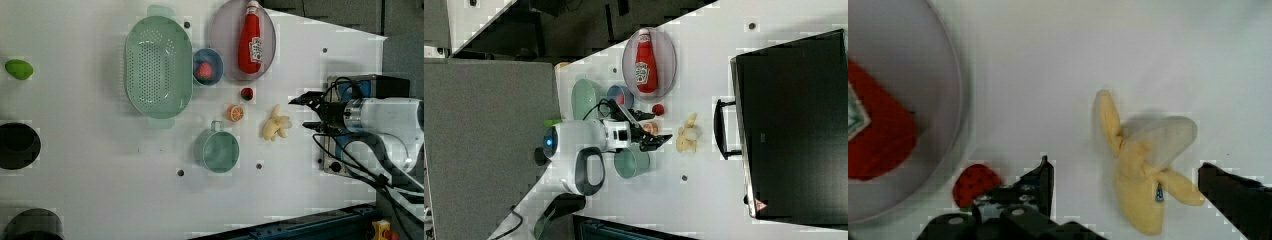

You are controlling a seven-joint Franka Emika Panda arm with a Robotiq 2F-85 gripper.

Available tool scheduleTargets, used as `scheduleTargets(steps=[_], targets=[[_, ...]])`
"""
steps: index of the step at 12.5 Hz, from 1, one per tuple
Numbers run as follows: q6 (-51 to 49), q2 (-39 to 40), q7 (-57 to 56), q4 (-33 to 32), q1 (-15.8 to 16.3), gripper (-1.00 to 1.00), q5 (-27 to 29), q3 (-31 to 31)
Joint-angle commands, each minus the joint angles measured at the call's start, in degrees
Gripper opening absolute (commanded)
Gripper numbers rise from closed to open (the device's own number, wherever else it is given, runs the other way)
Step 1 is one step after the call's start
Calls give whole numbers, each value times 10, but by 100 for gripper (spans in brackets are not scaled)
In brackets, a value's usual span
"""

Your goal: Pick banana from table and place on oven.

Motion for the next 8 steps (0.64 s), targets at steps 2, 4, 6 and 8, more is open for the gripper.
scheduleTargets(steps=[2,4,6,8], targets=[[31,45,24,-38,2,100,7,5],[59,68,24,-39,2,100,8,6],[80,81,24,-39,2,92,8,7],[84,82,24,-40,2,42,8,9]])
